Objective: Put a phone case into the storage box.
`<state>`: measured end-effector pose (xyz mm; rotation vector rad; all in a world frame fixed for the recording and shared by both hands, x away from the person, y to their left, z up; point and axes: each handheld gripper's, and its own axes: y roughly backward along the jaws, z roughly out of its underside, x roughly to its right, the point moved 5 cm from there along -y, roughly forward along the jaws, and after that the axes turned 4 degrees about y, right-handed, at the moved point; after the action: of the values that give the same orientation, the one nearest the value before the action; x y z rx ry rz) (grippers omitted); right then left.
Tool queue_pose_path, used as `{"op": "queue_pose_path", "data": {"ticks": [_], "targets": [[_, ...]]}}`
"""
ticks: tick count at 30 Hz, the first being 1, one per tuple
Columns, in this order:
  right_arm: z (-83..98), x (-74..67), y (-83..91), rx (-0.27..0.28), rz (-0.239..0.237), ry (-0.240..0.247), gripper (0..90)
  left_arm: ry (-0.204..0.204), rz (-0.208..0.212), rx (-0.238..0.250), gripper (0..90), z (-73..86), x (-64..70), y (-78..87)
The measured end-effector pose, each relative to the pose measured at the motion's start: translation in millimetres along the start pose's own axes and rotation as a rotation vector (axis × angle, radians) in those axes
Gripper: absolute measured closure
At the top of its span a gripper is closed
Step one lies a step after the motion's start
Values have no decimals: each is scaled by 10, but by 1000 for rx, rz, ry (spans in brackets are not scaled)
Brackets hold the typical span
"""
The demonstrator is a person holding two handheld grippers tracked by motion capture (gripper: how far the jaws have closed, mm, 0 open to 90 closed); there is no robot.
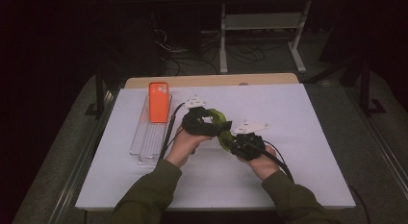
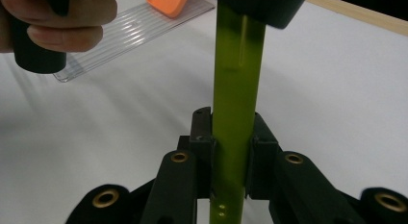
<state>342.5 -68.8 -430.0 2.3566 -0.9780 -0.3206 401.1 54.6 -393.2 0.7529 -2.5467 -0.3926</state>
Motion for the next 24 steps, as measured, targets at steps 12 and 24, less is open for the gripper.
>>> {"op": "queue_pose_path", "data": {"ticks": [12,24], "targets": [[-5,10,-9,-5,-3,7,678,-3,-22,13,140,-33,-19,48],[88,162,187,-15,-73,20,329,-6,-44,20,144,-88,-112,153]]}}
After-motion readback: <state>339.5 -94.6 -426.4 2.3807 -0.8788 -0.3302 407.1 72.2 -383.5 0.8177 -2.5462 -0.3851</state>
